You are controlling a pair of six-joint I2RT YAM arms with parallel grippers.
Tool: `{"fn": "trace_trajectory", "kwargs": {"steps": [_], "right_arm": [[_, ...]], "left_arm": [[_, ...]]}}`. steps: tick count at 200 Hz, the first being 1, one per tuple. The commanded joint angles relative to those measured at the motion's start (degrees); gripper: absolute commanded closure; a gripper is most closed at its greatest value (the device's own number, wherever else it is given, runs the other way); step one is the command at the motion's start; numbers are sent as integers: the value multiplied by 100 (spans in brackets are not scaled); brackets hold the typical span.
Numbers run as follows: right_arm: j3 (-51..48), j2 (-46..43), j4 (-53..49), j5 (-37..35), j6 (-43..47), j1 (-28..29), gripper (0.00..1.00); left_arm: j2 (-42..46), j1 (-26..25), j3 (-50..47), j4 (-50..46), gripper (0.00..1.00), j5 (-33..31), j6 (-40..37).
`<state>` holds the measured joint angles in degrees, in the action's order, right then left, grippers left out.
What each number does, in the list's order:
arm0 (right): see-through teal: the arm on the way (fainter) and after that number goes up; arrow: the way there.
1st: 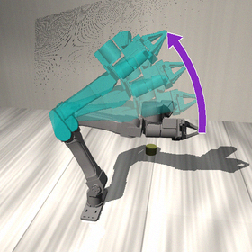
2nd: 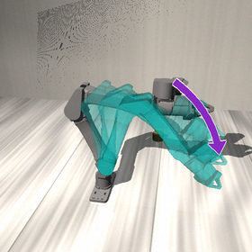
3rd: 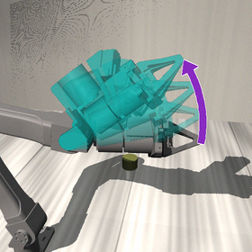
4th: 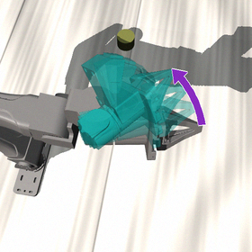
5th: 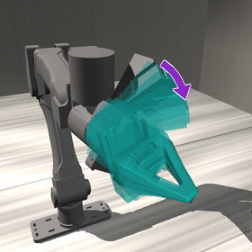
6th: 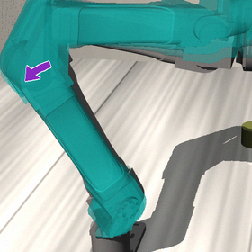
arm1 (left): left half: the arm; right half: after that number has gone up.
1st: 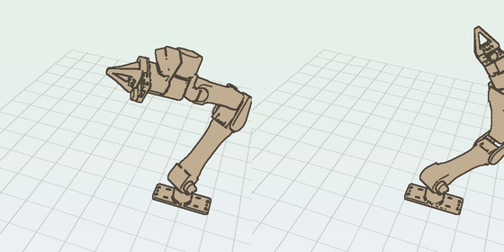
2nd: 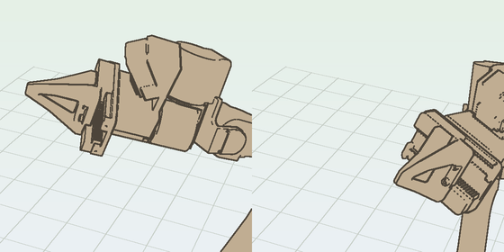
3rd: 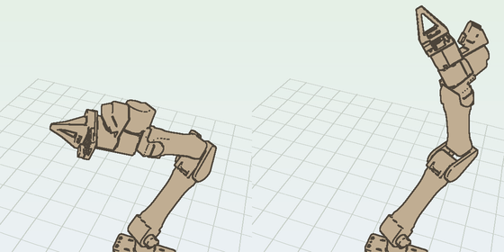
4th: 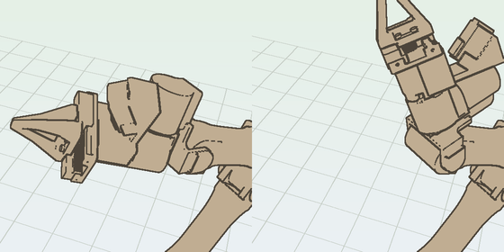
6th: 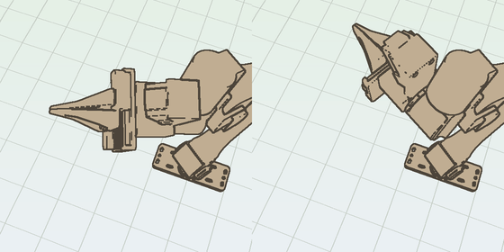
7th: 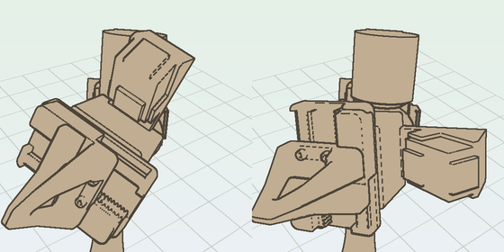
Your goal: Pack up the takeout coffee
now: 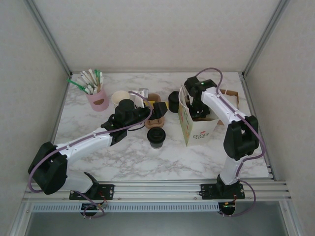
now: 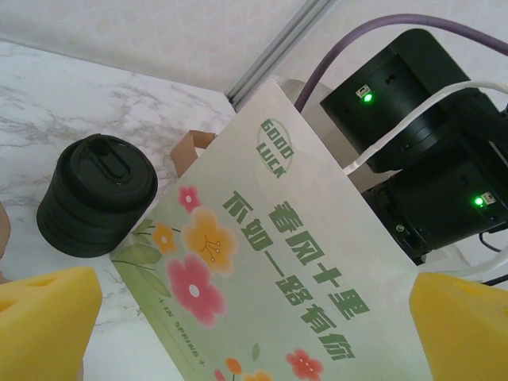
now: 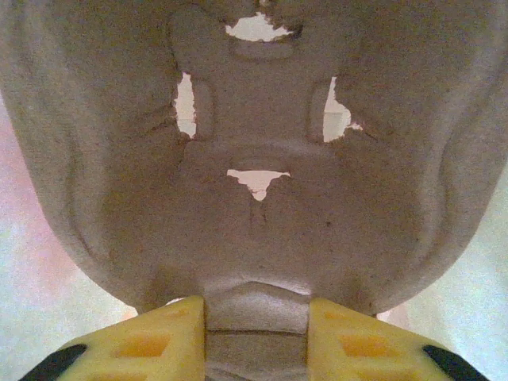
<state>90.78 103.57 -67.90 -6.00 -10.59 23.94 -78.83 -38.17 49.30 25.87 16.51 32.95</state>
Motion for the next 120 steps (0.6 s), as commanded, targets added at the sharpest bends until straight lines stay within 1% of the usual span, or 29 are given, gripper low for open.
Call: {"fn": "trace_trajectory", "kwargs": {"steps": [1, 71, 120], "right_arm": [[-291, -179, 324, -7, -141, 41, 67], [-979, -118, 808, 43, -211, 46, 67], [-1270, -100, 990, 62, -220, 42, 65]], "left_arm": [[64, -65, 119, 132, 1, -80, -61], [69, -80, 115, 112, 0, -88, -69], [35, -92, 141, 112, 0, -83, -69]]}}
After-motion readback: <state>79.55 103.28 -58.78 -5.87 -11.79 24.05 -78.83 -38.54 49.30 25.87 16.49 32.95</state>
